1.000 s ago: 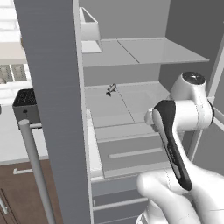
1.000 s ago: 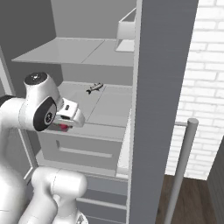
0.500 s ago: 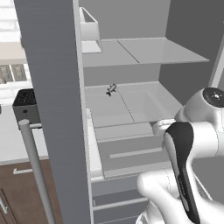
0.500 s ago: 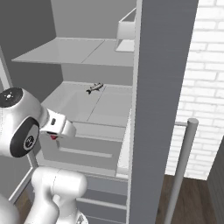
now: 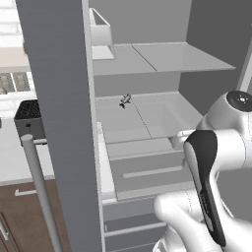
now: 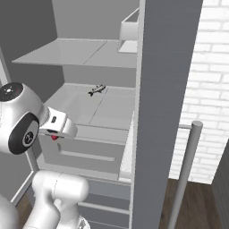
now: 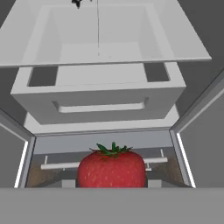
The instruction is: Take the strawberry from the fridge and place it on top of the pancake, located on the dining counter.
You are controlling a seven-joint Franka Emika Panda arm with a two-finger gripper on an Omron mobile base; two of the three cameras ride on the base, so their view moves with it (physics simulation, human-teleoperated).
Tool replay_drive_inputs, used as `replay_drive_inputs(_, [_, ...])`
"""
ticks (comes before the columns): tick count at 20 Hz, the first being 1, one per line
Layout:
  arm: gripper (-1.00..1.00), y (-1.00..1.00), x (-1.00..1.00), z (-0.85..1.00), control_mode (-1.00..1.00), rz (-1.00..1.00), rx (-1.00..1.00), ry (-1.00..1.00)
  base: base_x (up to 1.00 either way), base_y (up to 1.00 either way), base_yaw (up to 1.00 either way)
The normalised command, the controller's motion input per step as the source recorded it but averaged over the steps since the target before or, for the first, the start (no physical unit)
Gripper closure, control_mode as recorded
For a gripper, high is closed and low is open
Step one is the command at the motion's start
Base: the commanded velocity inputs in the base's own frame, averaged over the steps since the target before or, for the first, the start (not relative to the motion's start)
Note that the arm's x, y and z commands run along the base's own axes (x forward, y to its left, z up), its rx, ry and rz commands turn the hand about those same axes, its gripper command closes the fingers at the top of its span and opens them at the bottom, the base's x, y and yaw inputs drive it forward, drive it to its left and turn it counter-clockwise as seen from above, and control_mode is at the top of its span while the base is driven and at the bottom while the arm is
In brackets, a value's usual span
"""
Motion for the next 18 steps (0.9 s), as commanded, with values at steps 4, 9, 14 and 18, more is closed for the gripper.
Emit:
replay_drive_inputs(4, [1.0, 0.0, 0.0, 0.0, -1.0, 0.0, 0.0, 0.0, 0.0, 0.0, 0.0])
replay_drive_inputs(9, [1.0, 0.0, 0.0, 0.0, 1.0, 0.0, 0.0, 0.0, -0.18, 0.0, 0.0])
replay_drive_inputs(14, [1.0, 0.0, 0.0, 0.0, 1.0, 0.0, 0.0, 0.0, -0.85, -0.03, 0.03])
replay_drive_inputs(18, [1.0, 0.0, 0.0, 0.0, 1.0, 0.0, 0.0, 0.0, -0.97, -0.25, 0.21])
